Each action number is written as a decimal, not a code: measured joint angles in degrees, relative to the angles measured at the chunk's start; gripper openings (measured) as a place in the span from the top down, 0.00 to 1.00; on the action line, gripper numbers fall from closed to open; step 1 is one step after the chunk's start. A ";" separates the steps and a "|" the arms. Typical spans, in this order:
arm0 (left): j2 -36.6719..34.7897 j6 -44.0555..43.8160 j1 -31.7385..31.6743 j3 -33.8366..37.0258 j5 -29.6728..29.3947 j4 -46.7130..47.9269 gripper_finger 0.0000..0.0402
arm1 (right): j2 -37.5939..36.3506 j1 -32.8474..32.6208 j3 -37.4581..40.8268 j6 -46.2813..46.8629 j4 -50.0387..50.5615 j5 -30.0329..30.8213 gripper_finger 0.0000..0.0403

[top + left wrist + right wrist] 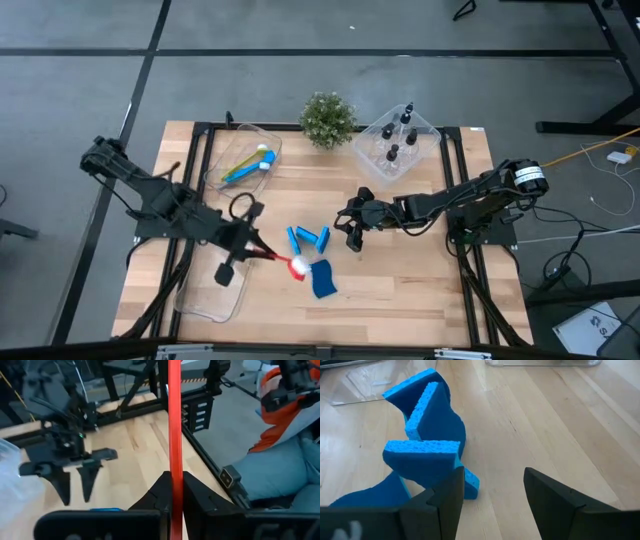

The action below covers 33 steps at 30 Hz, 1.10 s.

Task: Pick & Place Kitchen Sink Supplies
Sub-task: Put the orange dish brush into the top transparent bin

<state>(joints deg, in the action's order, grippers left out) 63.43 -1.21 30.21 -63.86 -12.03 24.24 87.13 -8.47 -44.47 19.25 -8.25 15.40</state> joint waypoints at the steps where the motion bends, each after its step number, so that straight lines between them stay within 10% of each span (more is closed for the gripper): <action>1: -0.42 0.78 -0.62 0.00 0.63 0.01 0.96 | 0.00 0.00 0.00 0.00 0.00 0.00 0.49; 18: -7.38 7.43 -20.74 0.00 7.24 5.46 0.96 | 0.00 0.00 0.00 0.00 -0.02 0.00 0.49; 33: -8.06 5.68 -39.22 0.00 -1.79 15.99 0.96 | 0.00 0.00 0.00 -0.18 0.00 0.00 0.49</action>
<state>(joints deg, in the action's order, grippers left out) 55.37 4.46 -9.00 -63.86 -13.82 40.23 87.13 -8.47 -44.47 19.07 -8.25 15.40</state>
